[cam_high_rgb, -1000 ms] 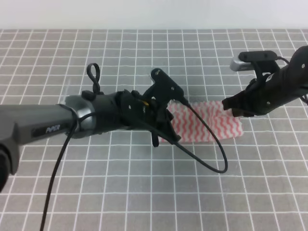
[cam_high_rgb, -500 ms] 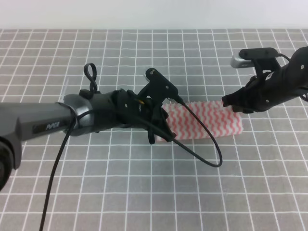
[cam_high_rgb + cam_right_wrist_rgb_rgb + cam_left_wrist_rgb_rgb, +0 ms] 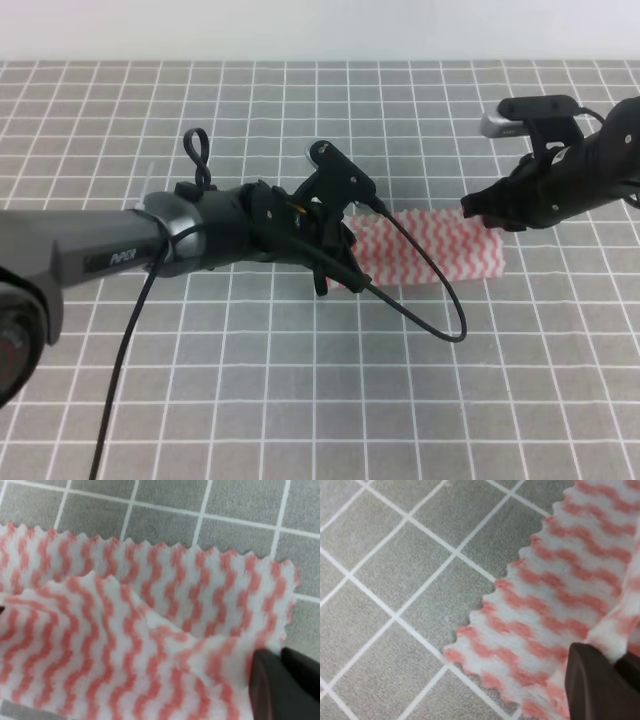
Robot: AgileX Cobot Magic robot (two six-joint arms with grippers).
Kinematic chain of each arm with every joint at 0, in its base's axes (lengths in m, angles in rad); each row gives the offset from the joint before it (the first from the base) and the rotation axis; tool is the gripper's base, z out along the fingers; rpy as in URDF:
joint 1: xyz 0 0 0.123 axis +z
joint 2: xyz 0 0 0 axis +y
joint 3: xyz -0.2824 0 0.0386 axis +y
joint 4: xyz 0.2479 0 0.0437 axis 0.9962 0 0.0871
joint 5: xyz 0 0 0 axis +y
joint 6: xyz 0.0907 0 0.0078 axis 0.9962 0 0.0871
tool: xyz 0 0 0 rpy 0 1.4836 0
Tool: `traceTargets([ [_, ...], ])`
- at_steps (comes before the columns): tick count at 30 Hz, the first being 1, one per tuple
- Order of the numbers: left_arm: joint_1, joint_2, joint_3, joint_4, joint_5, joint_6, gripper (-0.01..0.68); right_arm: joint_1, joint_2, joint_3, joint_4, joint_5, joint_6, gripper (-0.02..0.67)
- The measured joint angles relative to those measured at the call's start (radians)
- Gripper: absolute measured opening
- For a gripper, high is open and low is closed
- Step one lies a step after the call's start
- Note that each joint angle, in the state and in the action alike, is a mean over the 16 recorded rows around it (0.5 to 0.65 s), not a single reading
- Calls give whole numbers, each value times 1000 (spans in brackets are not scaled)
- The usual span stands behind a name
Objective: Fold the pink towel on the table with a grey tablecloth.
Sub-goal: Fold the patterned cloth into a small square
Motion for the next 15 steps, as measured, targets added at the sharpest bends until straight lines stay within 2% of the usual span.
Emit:
traceTargets([
  [15,1,16,-10,1,-2,0,-2,0,27,1,5,-42,0,-17],
])
